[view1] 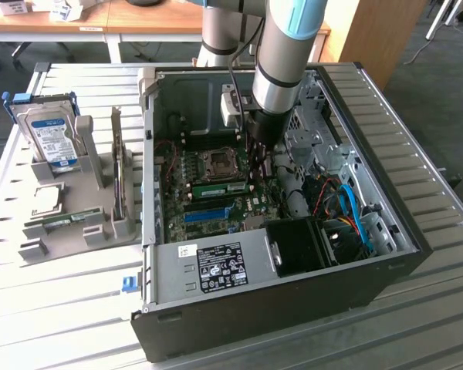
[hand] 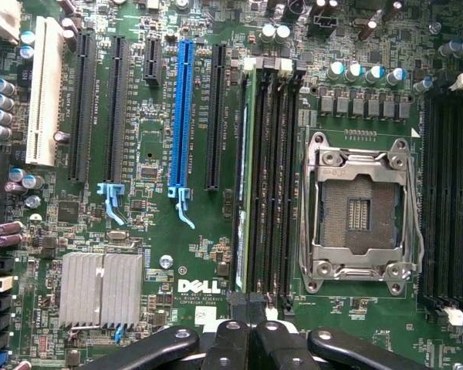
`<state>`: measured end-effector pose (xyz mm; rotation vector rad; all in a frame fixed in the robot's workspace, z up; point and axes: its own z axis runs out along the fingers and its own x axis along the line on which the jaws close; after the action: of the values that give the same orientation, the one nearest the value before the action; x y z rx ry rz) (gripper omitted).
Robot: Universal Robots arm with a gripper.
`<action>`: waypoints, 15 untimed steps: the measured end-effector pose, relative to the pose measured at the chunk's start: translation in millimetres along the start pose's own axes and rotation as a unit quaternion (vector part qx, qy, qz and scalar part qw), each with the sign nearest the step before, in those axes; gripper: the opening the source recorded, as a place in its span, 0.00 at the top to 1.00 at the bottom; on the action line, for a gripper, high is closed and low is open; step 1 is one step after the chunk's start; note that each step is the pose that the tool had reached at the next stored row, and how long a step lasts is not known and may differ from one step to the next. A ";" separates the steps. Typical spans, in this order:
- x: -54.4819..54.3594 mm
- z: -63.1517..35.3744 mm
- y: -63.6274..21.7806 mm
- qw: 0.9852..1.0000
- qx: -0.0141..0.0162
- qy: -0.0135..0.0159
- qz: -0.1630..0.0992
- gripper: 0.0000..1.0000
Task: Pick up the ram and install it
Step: 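Press down the ram until it locks into place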
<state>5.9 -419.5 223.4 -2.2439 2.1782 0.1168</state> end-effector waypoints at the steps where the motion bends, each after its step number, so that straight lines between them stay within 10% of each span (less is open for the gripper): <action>1: 0.0 0.0 0.0 1.000 0.000 0.000 0.000 0.89; 15: 0.1 1.8 -0.1 1.000 0.000 0.000 0.000 0.89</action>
<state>5.9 -419.6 221.6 -2.2440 2.1784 0.1168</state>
